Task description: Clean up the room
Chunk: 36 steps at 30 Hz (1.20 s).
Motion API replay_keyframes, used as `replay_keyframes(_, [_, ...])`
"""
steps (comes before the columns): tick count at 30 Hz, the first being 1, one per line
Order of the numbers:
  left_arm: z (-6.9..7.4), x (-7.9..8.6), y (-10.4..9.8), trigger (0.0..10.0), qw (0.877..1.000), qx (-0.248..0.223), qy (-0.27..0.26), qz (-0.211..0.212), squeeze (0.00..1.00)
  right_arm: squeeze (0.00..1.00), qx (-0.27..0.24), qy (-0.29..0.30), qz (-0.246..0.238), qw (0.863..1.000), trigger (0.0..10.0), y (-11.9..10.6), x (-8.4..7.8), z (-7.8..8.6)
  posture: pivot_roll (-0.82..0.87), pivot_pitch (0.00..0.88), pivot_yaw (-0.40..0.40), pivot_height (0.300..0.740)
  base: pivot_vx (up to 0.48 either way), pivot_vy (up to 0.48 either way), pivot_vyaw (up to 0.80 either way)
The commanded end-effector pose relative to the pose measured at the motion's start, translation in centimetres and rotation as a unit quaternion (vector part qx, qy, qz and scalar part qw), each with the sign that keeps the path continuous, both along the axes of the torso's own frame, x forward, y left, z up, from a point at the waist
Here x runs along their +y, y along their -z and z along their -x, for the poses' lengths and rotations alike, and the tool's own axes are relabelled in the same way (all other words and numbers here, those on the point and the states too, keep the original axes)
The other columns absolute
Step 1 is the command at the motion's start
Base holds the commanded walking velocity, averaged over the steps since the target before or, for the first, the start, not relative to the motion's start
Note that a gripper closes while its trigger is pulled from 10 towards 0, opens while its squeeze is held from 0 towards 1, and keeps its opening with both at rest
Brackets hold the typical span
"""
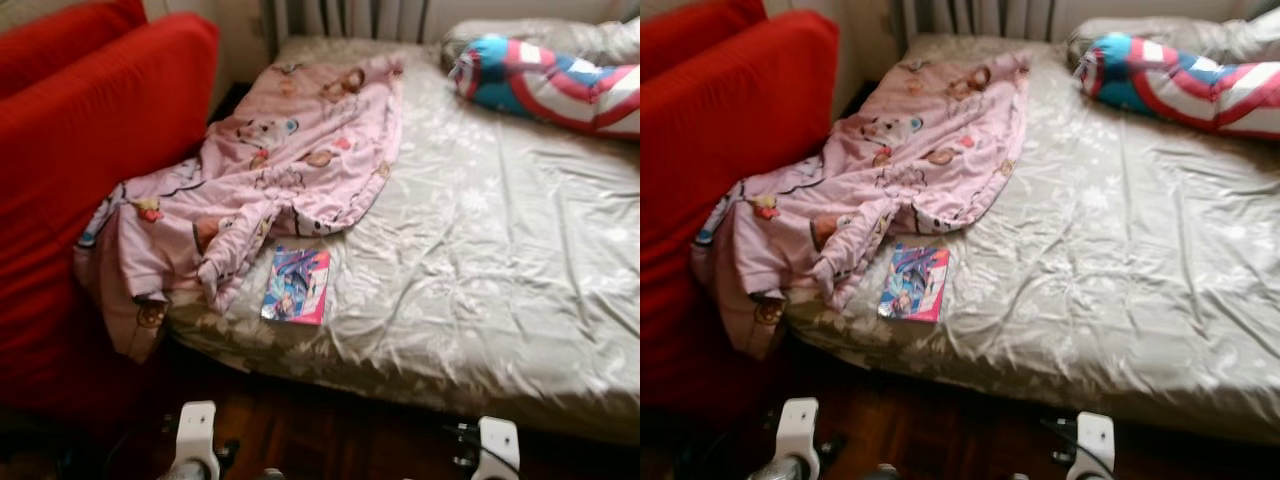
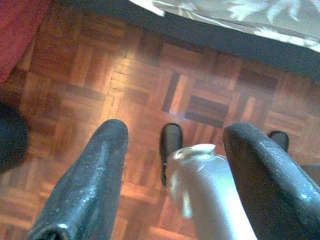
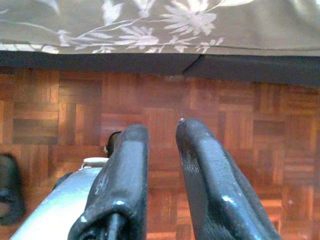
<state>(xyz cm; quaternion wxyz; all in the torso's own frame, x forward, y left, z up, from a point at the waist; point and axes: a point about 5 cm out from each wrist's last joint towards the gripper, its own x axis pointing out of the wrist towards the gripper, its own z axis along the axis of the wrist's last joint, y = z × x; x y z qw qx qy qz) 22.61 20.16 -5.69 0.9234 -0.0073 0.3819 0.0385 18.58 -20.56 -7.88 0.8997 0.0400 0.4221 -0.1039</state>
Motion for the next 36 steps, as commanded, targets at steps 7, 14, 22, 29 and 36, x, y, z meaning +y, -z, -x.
replay_keyframes(7, [1.6, 0.77, 0.89, 10.0, 0.999, 0.03, -0.008, -0.006, 0.0, 0.0, 0.013, -0.004, -0.014, 1.0, 10.0, 0.45, 0.85, 0.57, 0.04, 0.221, 0.006, 0.74, 0.0, 0.454, 0.0])
replay_keyframes(14, [1.6, 0.78, 0.88, 10.0, 0.999, 0.03, -0.008, -0.006, 0.0, 0.0, 0.014, -0.005, -0.014, 1.0, 10.0, 0.48, 0.96, 0.61, 0.04, 0.223, 0.007, 0.74, 0.0, 0.451, 0.0])
replay_keyframes(22, [1.6, 0.74, 0.88, 10.0, 1.0, 0.029, -0.005, -0.008, 0.0, 0.0, 0.015, -0.008, -0.014, 1.0, 10.0, 0.55, 1.07, 0.72, 0.04, 0.228, 0.006, 0.74, 0.0, 0.244, 0.0])
replay_keyframes(29, [1.58, 0.73, 0.85, 10.0, 1.0, 0.024, -0.009, -0.004, 0.0, 0.0, 0.016, -0.007, -0.015, 1.0, 10.0, 0.59, 1.06, 0.8, 0.04, 0.228, 0.006, 0.74, 0.0, 0.0, 0.0])
replay_keyframes(36, [1.64, 0.76, 0.88, 10.0, 1.0, 0.026, -0.006, -0.006, 0.0, 0.0, 0.017, -0.008, -0.015, 1.0, 10.0, 0.62, 1.07, 0.88, 0.04, 0.23, 0.005, 0.74, 0.0, 0.0, 0.0])
